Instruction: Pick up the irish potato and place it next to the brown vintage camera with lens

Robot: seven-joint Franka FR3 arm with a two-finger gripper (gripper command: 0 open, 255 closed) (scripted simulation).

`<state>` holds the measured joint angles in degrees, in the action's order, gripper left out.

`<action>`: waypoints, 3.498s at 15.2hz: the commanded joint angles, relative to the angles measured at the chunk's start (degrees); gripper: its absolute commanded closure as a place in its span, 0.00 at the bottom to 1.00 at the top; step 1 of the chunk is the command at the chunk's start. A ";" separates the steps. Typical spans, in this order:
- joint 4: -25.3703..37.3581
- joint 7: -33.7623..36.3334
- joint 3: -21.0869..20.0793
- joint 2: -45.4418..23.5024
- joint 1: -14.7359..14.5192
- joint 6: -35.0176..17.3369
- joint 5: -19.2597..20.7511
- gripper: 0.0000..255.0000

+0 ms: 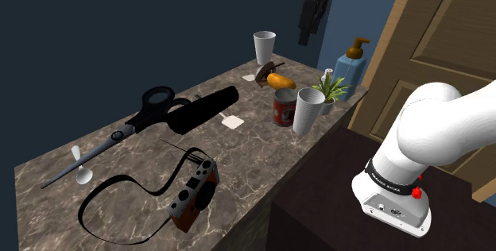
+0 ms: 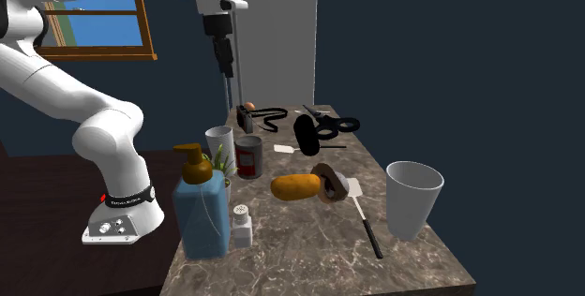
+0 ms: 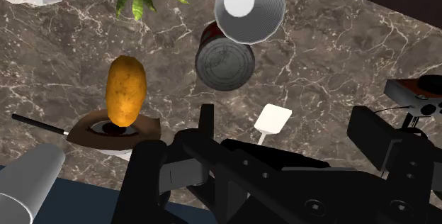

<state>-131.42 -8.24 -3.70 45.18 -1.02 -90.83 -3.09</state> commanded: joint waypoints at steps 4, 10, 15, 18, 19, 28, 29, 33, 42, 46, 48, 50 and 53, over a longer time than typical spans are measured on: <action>-1.96 -2.18 2.04 -3.06 0.81 -4.69 0.92 0.00; -3.90 -6.46 6.04 -11.05 2.33 -13.98 2.23 0.00; -3.44 -10.14 9.27 -19.37 3.34 -21.28 2.46 0.00; -2.26 -12.48 11.12 -24.95 3.81 -25.27 2.07 0.00; -1.71 -13.29 11.72 -26.88 3.94 -26.52 1.84 0.00; 6.52 -21.51 16.01 -45.61 5.38 -35.26 -2.96 0.00; 7.80 -22.49 16.27 -47.80 5.66 -35.90 -3.75 0.00; 7.31 -23.19 16.18 -49.82 5.78 -38.27 -4.58 0.00; 6.09 -23.83 15.93 -51.93 5.73 -41.52 -5.54 0.00; 6.09 -23.83 15.94 -51.92 5.73 -41.51 -5.53 1.00; 6.09 -23.83 15.94 -51.92 5.73 -41.50 -5.53 1.00; 6.08 -23.83 15.94 -51.91 5.73 -41.51 -5.53 1.00; 6.06 -23.83 15.94 -51.88 5.73 -41.50 -5.52 1.00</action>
<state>-125.33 -32.07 12.23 -6.68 4.70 -132.35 -8.62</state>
